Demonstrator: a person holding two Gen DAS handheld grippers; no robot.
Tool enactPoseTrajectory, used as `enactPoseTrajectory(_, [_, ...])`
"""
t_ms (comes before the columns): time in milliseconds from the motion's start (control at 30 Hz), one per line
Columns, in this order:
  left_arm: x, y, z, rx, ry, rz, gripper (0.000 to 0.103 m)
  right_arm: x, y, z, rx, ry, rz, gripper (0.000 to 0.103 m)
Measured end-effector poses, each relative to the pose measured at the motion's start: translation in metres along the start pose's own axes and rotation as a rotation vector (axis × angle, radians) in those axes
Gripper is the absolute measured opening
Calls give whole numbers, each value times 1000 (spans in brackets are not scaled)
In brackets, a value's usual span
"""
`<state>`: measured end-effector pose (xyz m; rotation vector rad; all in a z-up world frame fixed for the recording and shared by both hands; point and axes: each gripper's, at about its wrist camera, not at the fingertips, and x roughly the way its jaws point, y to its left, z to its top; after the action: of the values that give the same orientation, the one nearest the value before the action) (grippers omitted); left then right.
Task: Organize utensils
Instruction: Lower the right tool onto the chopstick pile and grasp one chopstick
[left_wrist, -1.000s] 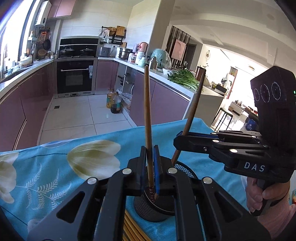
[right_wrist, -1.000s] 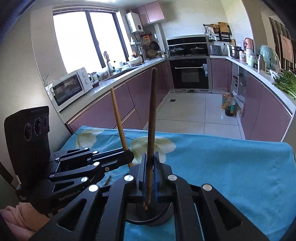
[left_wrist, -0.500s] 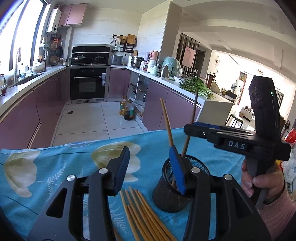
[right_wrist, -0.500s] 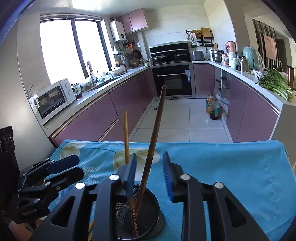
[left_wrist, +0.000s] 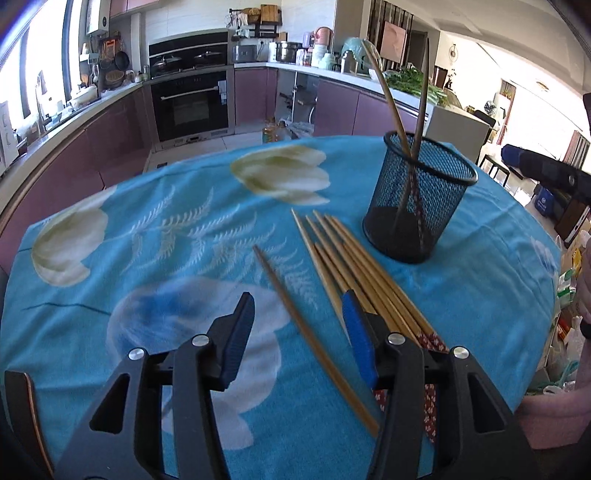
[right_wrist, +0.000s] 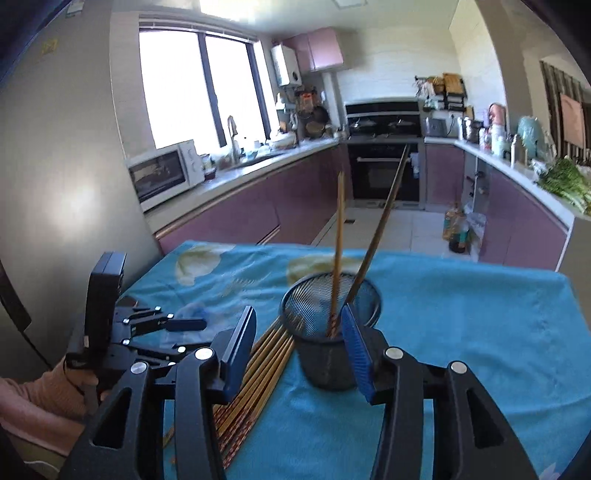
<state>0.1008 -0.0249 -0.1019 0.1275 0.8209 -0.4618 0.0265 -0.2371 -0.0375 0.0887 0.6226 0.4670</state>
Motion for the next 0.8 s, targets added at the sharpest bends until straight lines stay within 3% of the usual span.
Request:
enactPoseTrajectory(167, [3, 1, -13, -12, 36, -9, 46, 51, 13, -34, 21, 173, 47, 33])
enactPoseTrajectory(267, [5, 1, -17, -16, 56, -12, 42, 71, 17, -42, 32, 223, 42, 32])
enactPoseTrajectory(633, [12, -8, -16, 3, 91, 4, 38, 84, 17, -49, 26, 258, -28, 26])
enactPoseTrajectory(800, [12, -11, -16, 27, 96, 21, 26, 83, 15, -50, 11, 270, -50, 24])
